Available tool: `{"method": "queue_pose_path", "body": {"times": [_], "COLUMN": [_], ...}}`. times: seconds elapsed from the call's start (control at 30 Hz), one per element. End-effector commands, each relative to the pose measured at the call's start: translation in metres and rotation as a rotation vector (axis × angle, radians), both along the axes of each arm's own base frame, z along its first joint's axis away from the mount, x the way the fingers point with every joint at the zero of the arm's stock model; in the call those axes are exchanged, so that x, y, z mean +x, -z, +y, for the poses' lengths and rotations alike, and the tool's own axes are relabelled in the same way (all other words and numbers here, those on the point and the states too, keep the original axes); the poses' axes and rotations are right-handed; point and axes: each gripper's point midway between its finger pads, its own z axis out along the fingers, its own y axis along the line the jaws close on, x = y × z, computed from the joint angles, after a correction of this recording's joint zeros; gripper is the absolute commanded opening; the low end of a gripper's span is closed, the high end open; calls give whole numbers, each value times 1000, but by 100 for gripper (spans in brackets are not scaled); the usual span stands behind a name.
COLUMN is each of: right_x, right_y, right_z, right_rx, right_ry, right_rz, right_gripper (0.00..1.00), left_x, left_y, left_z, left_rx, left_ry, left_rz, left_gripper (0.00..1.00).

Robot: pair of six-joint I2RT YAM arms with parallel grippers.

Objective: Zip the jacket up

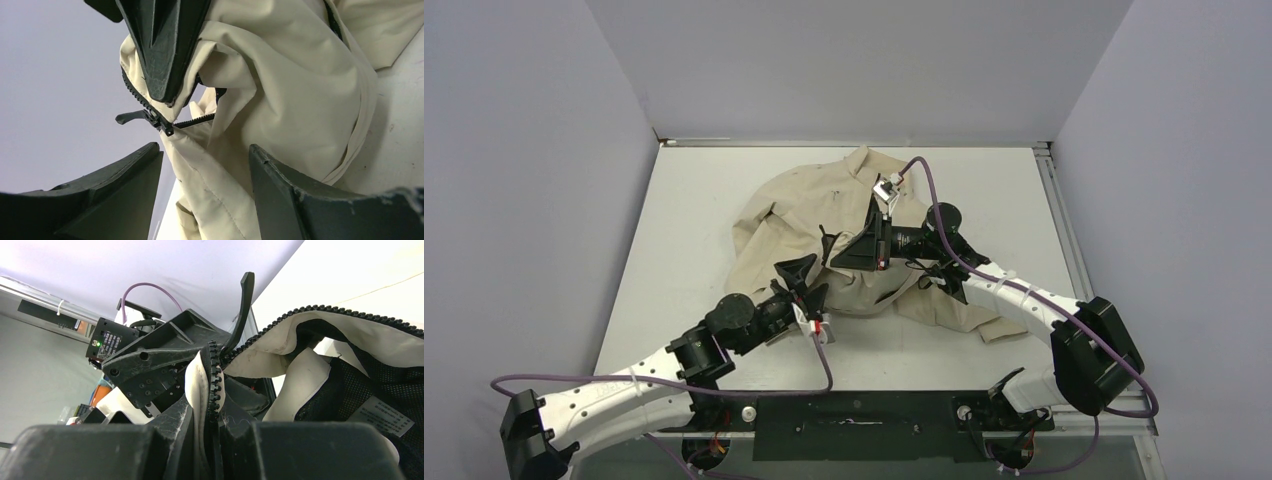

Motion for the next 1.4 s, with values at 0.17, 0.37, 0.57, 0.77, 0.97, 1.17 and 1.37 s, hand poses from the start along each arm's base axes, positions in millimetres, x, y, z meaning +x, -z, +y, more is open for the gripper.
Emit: {"method": "queue_pose_path", "body": {"times": [0.17,0.37,0.57,0.77,0.97,1.17,1.37], "right_x": [-9,-9,-8,-4,-3,-5,-7], "right_y": [-40,-42,-38,-33,-28,-28,-30], "right_z": [2,1,0,0,-1,-4,-7], "right_rx": [88,92,86,88,103,132,146], "right_ry": [-19,-18,-7,16,39,56,62], "right_rz": [-116,-121,-113,-80,-24,10,33], "right_gripper": [5,5,5,5,5,5,5], "left_x": [16,19,22,17,3,-7,-1], "left_y": [-66,-58,-54,-59,-63,-55,-48], "left_z": [3,3,7,8,3,-4,0], "left_rx": [-249,-250,-241,-249,-241,-169,-110], "left_ry": [-96,-102,-105,-67,29,110,86], "left_rz": [-60,-21,2,-24,-115,-217,-313], "left_gripper": [60,49,25,11,11,9,6]}}
